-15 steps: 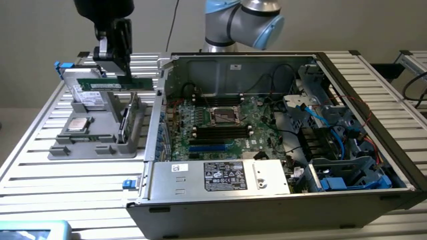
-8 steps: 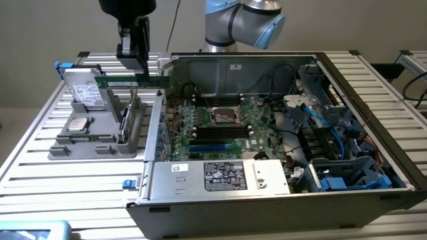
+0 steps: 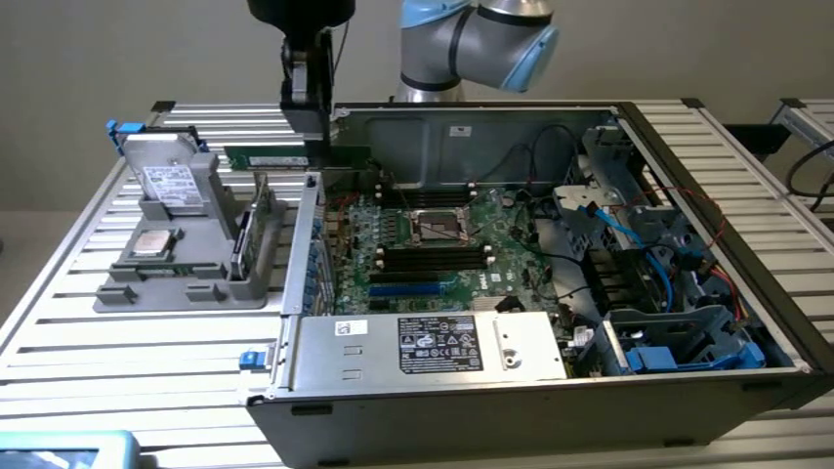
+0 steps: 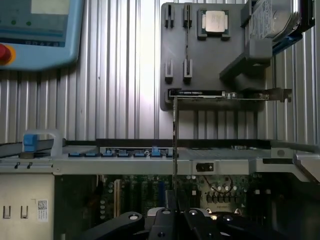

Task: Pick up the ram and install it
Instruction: 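Pick up the ram and move it above insertion slot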

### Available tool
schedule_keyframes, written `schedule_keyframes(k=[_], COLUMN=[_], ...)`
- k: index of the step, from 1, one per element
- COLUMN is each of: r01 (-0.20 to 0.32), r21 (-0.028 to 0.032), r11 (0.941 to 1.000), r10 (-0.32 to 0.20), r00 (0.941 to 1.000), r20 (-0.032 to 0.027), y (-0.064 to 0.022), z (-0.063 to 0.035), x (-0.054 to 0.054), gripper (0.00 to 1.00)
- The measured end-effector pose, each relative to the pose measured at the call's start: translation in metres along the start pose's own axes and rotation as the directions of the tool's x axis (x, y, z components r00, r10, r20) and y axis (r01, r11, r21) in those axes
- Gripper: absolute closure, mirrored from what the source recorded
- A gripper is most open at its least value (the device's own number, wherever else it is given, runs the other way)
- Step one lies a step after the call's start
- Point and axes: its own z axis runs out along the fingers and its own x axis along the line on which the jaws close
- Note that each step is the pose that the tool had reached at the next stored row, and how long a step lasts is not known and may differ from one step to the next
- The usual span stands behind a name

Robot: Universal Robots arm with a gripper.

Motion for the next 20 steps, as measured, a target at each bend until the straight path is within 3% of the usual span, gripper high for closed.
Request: schedule_keyframes(k=[15, 20], r01=[0.001, 0.004], r21=[-0.0002, -0.0002], r11=[1.0000, 1.0000], r10=[-0.001, -0.004], r00=[1.0000, 1.0000], r20=[-0.0001, -0.0002], y=[-0.0676, -0.0856], z=[-0.0034, -0.0039], x=[-0.001, -0.003], gripper=[0.88, 0.88])
